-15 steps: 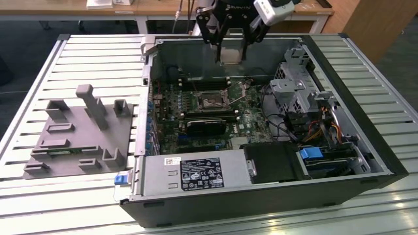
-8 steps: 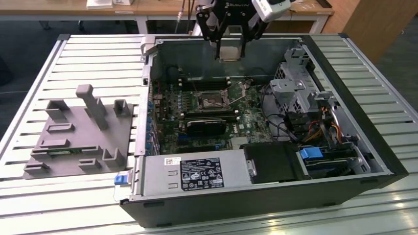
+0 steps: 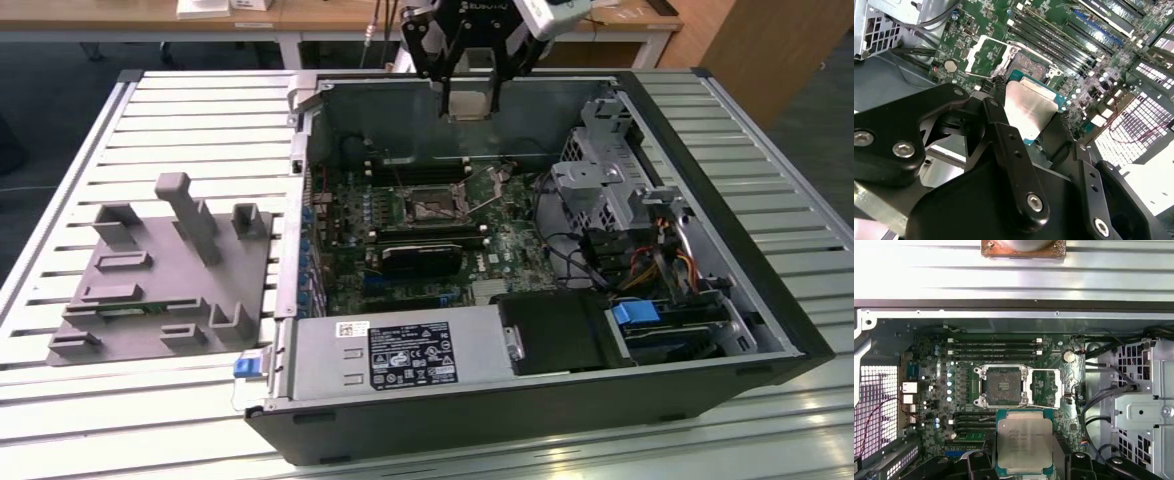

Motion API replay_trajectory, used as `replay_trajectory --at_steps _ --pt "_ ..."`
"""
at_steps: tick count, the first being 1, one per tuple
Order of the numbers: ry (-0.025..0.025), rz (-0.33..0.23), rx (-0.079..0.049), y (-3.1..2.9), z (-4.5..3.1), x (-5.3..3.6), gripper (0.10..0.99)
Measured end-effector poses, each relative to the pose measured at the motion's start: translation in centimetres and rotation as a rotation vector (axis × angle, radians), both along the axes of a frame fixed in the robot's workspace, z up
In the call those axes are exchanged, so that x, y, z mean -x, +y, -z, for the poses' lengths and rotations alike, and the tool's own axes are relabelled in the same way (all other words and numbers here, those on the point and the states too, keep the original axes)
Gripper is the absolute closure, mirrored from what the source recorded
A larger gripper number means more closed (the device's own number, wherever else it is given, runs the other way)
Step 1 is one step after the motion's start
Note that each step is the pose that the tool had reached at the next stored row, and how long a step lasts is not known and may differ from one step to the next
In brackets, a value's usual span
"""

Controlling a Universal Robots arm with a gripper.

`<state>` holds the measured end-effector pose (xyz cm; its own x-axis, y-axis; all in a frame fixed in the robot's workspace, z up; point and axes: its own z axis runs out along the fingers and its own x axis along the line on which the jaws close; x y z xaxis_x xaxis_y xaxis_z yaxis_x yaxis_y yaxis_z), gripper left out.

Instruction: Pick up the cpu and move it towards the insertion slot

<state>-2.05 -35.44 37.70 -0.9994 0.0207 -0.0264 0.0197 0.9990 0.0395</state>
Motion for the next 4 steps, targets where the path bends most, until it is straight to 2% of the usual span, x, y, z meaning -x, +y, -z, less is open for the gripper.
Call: replay_trajectory --at_steps 4 --pt "0.0 0.0 0.0 0.04 0.01 -0.02 0.553"
